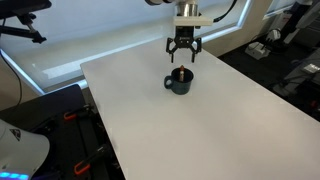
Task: Remove the marker from the mug
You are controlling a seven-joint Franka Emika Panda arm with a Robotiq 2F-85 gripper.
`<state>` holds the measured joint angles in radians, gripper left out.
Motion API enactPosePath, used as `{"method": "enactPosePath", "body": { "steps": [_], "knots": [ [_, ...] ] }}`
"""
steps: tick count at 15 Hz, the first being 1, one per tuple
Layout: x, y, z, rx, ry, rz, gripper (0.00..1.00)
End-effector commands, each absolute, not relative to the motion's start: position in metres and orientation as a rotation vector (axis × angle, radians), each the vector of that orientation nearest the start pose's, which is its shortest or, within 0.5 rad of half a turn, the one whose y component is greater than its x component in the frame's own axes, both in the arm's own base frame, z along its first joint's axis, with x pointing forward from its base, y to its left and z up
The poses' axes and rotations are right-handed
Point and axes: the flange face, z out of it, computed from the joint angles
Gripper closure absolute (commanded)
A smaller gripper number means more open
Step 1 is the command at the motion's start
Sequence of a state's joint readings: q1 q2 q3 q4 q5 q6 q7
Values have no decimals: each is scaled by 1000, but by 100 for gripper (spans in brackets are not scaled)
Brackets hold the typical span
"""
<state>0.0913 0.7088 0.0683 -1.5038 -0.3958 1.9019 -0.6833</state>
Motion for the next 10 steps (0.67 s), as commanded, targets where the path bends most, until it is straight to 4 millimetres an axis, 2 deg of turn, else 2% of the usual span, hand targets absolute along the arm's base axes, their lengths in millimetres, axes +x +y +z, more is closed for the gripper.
{"method": "enactPosePath", "body": {
  "steps": [1, 6, 10],
  "knots": [
    [682, 70, 225, -2822, -1628, 635, 0],
    [686, 65, 208, -2729, -1696, 651, 0],
    [691, 69, 197, -2660, -1752, 659, 0]
  ]
}}
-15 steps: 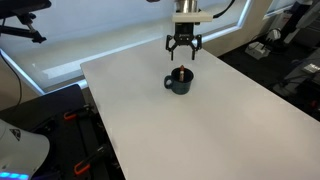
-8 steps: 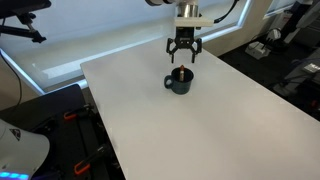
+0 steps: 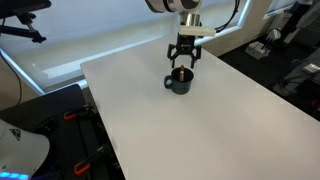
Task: Remove the marker from the mug
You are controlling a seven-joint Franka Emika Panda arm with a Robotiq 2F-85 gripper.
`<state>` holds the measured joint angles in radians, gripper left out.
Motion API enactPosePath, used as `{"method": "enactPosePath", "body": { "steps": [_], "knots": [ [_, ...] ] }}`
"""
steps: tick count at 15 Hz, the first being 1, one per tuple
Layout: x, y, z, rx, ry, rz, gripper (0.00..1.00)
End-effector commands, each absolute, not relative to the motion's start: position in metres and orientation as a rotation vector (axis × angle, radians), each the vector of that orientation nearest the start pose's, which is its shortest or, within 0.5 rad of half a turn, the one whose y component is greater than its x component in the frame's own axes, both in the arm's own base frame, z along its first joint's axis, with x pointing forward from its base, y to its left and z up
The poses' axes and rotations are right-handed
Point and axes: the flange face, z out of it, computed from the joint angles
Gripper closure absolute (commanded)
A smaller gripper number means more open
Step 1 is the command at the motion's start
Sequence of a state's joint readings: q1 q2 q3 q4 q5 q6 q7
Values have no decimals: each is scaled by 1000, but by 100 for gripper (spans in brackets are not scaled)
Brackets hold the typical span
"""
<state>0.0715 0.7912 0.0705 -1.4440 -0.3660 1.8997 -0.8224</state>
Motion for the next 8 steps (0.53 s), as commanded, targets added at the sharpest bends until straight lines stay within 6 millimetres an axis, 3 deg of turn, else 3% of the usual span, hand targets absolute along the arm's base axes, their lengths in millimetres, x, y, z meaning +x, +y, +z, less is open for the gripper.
{"method": "enactPosePath", "body": {
  "steps": [1, 6, 8],
  "knots": [
    [693, 71, 195, -2650, -1764, 664, 0],
    [696, 82, 190, -2657, -1761, 698, 0],
    [693, 78, 184, -2660, -1776, 678, 0]
  ]
}}
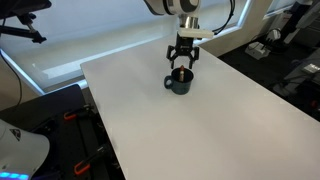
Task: Remove the marker from the mug
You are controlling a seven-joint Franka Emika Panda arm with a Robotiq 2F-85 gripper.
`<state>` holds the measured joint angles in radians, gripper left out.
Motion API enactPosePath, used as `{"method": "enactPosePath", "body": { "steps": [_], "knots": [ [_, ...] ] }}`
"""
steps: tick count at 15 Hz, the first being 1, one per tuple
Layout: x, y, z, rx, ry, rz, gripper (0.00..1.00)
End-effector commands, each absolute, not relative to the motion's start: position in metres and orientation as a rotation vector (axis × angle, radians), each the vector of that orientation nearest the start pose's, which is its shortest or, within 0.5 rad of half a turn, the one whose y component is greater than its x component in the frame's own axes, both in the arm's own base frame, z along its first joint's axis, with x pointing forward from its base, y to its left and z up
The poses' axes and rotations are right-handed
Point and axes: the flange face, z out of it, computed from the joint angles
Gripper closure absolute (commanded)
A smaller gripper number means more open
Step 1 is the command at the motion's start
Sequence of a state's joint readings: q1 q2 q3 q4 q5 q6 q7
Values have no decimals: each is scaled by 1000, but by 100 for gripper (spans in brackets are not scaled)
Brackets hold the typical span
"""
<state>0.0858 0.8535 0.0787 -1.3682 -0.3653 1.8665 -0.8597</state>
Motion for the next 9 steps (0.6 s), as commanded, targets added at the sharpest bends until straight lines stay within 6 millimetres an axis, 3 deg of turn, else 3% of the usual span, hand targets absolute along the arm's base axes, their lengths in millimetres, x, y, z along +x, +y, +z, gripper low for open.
{"method": "enactPosePath", "body": {
  "steps": [1, 9],
  "knots": [
    [693, 79, 185, -2659, -1777, 682, 0],
    [691, 81, 185, -2666, -1788, 680, 0]
  ]
}}
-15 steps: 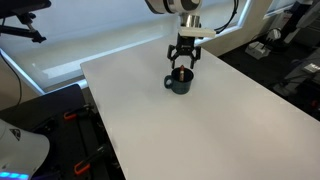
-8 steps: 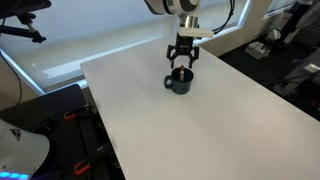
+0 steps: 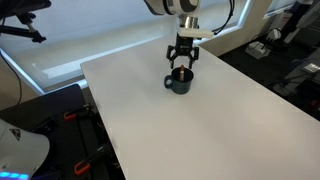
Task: Remove the marker from the mug
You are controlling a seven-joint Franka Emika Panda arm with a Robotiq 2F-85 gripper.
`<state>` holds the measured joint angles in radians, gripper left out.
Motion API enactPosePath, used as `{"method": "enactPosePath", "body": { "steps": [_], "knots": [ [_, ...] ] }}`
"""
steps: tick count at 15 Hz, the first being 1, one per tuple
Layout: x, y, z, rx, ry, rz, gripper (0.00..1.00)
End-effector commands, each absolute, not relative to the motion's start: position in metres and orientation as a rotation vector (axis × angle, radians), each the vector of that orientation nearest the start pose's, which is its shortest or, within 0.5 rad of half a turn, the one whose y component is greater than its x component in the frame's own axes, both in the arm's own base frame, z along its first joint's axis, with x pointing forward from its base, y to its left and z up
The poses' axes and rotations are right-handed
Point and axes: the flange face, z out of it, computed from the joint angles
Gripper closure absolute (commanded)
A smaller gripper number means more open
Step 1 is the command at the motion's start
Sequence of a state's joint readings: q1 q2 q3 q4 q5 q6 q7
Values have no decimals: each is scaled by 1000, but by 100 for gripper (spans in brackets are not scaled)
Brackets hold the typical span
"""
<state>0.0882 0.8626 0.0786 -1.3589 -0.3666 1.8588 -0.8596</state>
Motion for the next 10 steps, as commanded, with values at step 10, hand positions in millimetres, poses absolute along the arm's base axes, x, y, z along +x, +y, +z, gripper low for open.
{"method": "enactPosePath", "body": {
  "steps": [10],
  "knots": [
    [682, 87, 190, -2712, -1805, 638, 0]
  ]
}}
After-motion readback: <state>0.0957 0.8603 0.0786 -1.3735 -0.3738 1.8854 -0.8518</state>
